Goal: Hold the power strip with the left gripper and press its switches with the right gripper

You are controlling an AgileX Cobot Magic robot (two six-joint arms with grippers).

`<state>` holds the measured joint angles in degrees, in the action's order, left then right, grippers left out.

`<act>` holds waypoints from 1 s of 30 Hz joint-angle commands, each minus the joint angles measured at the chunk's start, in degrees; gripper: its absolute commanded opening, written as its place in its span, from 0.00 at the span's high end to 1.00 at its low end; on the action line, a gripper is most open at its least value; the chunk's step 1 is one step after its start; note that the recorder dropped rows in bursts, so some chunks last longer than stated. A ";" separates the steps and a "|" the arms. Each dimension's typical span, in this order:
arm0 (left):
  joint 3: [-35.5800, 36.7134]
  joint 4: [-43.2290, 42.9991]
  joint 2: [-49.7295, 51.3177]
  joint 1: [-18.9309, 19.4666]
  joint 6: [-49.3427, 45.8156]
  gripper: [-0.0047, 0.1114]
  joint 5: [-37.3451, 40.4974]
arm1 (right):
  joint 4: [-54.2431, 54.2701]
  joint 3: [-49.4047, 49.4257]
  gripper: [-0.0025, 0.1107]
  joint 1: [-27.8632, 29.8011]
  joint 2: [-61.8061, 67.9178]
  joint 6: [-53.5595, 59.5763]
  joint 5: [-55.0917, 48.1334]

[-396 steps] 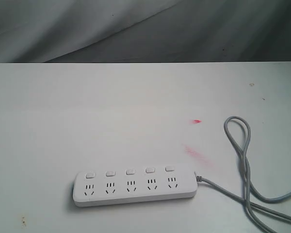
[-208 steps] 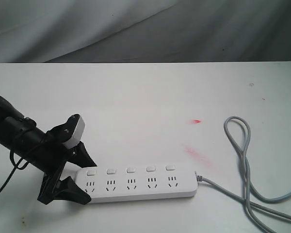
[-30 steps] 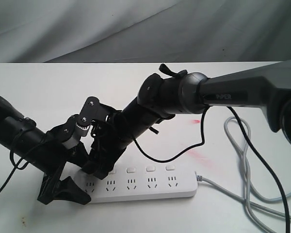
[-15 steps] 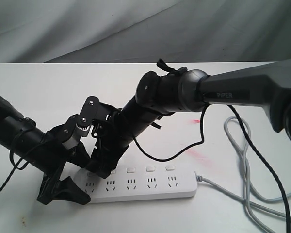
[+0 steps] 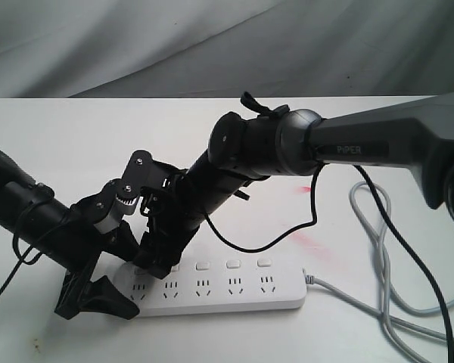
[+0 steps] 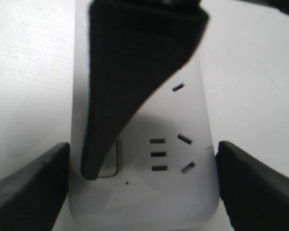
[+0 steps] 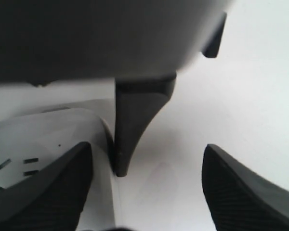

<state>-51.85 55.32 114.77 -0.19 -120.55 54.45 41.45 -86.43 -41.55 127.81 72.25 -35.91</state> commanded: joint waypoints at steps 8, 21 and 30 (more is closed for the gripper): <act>-0.14 -0.38 0.00 -0.39 0.62 0.96 -0.53 | -5.13 0.61 0.45 -2.45 2.36 3.10 -1.69; -0.14 -0.38 0.00 -0.39 0.62 0.96 -0.53 | 4.16 0.61 0.45 -2.59 2.36 8.43 -2.18; -0.14 -0.38 0.00 -0.39 0.62 0.96 -0.53 | 6.79 0.61 0.45 -2.49 2.45 9.91 -2.28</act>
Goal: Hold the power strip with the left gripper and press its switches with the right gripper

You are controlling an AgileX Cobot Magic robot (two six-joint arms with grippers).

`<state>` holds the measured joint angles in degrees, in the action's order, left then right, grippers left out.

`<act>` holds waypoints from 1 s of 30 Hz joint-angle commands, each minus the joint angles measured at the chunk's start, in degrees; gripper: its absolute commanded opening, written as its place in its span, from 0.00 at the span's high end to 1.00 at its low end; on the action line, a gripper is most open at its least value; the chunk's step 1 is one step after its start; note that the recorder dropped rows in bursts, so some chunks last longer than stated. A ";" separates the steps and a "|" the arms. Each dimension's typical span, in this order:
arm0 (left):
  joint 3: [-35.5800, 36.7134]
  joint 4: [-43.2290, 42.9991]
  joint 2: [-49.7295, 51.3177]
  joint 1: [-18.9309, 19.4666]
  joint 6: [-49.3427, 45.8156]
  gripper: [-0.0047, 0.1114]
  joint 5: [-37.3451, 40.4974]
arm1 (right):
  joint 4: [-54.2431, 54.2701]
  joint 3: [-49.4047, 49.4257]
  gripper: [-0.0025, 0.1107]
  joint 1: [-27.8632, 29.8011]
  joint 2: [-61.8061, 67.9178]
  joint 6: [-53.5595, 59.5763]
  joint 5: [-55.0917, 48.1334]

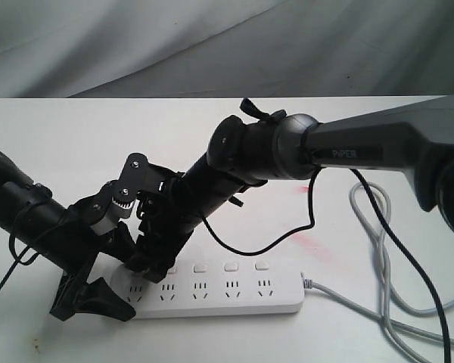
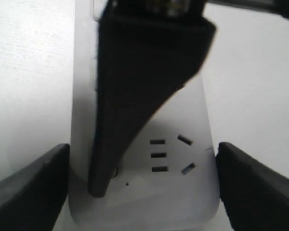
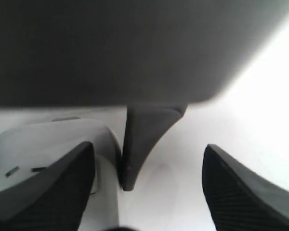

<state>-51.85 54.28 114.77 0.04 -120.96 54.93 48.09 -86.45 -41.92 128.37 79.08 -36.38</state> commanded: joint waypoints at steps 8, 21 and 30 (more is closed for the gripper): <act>-0.14 0.66 0.00 -0.62 1.02 0.96 -1.01 | 8.84 0.63 0.45 -2.01 -0.89 9.31 -0.24; -0.14 0.66 0.00 -0.62 1.02 0.96 -1.01 | 8.13 0.99 0.45 4.64 -6.78 9.06 -7.95; -0.14 0.66 0.00 -0.62 1.02 0.96 -1.01 | 3.84 6.47 0.45 4.77 -6.78 8.26 -5.38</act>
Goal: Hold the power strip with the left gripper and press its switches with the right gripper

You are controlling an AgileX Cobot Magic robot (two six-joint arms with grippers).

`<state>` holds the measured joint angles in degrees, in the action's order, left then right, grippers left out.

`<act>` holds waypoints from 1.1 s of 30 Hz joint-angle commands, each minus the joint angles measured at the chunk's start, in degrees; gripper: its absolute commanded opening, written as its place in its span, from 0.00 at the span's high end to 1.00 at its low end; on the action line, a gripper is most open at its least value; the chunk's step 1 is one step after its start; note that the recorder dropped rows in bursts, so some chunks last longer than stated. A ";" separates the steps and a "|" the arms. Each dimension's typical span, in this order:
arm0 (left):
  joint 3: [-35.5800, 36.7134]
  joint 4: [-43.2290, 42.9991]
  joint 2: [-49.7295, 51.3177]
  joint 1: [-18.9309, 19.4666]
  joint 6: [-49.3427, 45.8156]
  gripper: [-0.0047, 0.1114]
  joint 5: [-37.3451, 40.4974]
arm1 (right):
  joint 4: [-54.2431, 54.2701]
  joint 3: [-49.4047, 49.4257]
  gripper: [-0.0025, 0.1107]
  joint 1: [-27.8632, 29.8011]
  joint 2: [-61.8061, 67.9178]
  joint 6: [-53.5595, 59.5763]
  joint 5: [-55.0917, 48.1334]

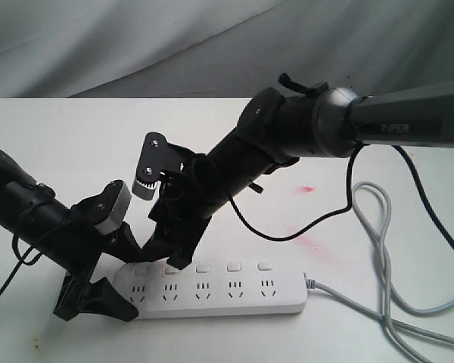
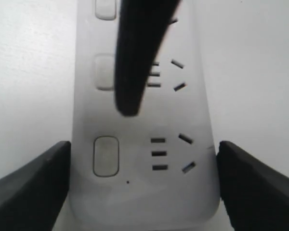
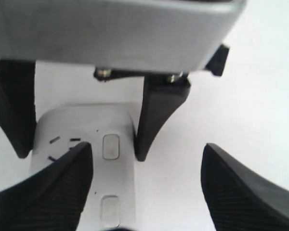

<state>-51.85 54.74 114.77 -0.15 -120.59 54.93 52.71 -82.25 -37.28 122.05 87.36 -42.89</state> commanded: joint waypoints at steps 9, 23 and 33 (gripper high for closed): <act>-0.14 0.20 0.00 -0.43 0.65 0.96 -1.00 | -0.14 5.10 0.45 0.13 -0.46 1.05 7.77; -0.14 0.20 0.00 -0.43 0.65 0.96 -1.00 | -4.87 5.24 0.45 0.02 2.77 -1.75 7.47; -0.14 0.20 0.00 -0.43 0.65 0.96 -1.00 | -16.71 5.24 0.45 0.12 2.77 -9.93 6.49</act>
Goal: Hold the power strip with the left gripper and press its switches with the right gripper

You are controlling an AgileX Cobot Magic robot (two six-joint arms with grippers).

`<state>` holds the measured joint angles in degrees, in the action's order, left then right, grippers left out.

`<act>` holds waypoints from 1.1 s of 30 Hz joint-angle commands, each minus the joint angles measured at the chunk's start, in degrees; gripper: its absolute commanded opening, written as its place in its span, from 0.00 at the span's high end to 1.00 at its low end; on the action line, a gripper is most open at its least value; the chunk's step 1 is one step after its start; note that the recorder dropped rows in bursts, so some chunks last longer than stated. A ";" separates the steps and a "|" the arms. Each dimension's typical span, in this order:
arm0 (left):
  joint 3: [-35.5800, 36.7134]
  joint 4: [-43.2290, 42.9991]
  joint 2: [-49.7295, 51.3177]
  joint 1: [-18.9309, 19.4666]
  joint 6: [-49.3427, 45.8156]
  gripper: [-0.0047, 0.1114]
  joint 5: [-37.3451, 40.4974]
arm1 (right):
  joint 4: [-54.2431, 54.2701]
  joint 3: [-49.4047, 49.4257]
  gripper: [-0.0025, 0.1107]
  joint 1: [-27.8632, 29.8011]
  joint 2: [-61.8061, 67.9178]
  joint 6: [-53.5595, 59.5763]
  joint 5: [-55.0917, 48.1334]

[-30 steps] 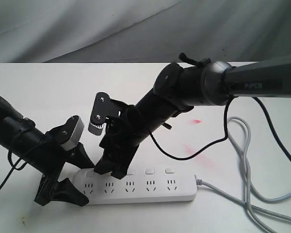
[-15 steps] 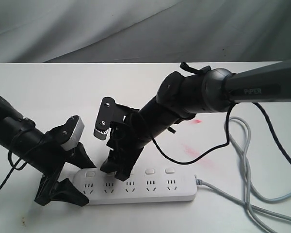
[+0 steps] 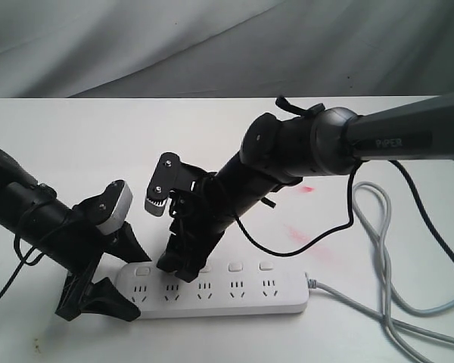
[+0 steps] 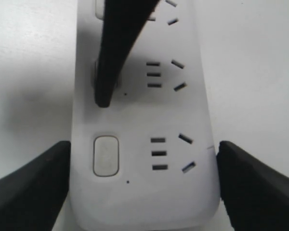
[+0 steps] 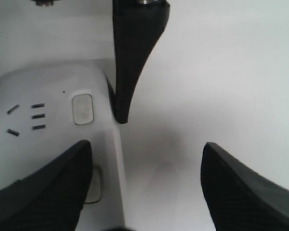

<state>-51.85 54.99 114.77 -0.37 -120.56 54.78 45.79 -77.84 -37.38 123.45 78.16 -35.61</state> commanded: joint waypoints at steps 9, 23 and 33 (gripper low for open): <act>-0.14 -0.05 0.00 -0.21 0.62 0.96 -0.85 | -6.66 0.83 0.45 0.22 0.87 -0.46 -1.23; -0.14 -0.05 0.00 -0.21 0.62 0.96 -0.85 | -1.48 0.73 0.45 4.16 -12.70 2.71 -3.08; -0.14 -0.05 0.00 -0.21 0.62 0.96 -0.85 | 4.56 4.46 0.45 5.96 -9.42 7.42 -3.36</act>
<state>-51.85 55.09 114.77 -0.37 -120.56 54.75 48.15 -74.92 -31.44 112.99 84.04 -39.90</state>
